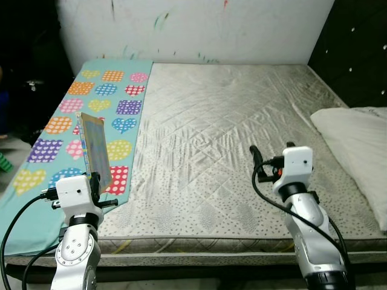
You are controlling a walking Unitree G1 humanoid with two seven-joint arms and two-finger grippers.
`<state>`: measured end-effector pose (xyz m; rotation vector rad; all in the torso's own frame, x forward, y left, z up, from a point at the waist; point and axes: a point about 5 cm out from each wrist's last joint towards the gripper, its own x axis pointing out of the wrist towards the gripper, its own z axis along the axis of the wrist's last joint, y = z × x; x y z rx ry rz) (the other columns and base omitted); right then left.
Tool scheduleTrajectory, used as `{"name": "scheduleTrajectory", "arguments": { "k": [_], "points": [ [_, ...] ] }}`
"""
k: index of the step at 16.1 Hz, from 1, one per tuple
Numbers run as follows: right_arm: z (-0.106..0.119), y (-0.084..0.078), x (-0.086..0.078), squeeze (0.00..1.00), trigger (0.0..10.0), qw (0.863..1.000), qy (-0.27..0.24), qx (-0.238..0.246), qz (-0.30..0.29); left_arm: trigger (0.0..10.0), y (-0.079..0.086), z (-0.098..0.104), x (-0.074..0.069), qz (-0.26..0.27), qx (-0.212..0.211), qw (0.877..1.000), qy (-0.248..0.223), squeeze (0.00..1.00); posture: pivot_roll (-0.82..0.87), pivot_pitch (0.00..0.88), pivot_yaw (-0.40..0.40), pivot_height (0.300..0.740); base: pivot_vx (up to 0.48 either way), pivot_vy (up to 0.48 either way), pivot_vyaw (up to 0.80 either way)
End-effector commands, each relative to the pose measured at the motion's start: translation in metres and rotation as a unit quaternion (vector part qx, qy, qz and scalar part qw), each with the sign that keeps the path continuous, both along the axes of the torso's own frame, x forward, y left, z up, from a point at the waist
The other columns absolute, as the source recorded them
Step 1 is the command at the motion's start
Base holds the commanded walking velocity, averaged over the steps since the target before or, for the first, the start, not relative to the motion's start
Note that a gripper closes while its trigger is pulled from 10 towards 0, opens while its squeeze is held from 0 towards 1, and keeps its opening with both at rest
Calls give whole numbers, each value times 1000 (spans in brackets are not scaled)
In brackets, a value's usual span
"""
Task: Clean up the room
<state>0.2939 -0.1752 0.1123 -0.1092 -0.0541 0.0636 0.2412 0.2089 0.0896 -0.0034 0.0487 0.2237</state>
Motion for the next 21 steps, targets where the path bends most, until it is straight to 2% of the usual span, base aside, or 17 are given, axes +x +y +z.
{"name": "scheduleTrajectory", "arguments": {
  "k": [1, 3, 6, 11, 16, 17, 19, 21],
  "points": [
    [5, -2, 1, 0, 10000, 1000, -3, -5, 0, 10000, -8, 15, 9, -27, 8, 999, -29, 0, -169, 0, -13, 740, 0, 0, 0],
    [11, 0, 3, 0, 10000, 1000, -11, -13, 16, 10000, -8, 17, 10, -33, 13, 999, -36, 0, -161, 0, -18, 740, 0, 0, 0],
    [7, -7, 10, 0, 10000, 1000, -2, -4, -1, 10000, -5, 19, 10, -8, 7, 999, -38, 0, -113, 0, -6, 740, 0, 0, 0],
    [1, 0, 7, 0, 10000, 1000, -3, 8, -7, 10000, -1, 16, 7, -16, 6, 999, -33, 0, -123, 0, 16, 740, 0, 0, 0],
    [8, -10, 9, 0, 10000, 1000, -11, -10, -10, 10000, -16, 8, 13, -28, -18, 999, -29, 0, -220, 0, 12, 740, 0, 0, 0],
    [17, -13, 10, 0, 10000, 999, -27, -19, -12, 10000, -19, 3, 17, -33, -24, 999, -25, 0, -263, 0, 26, 740, 0, 0, 0],
    [21, -20, 1, 0, 10000, 999, -33, -23, -27, 10000, -23, 7, 20, -44, -31, 998, -28, 0, -292, 0, 51, 740, 0, 0, 0],
    [11, -27, -12, 0, 10000, 999, -16, -19, -47, 10000, -25, 5, 18, -57, -28, 998, -22, 0, -302, 0, 66, 740, 0, 0, 0]
  ]
}}
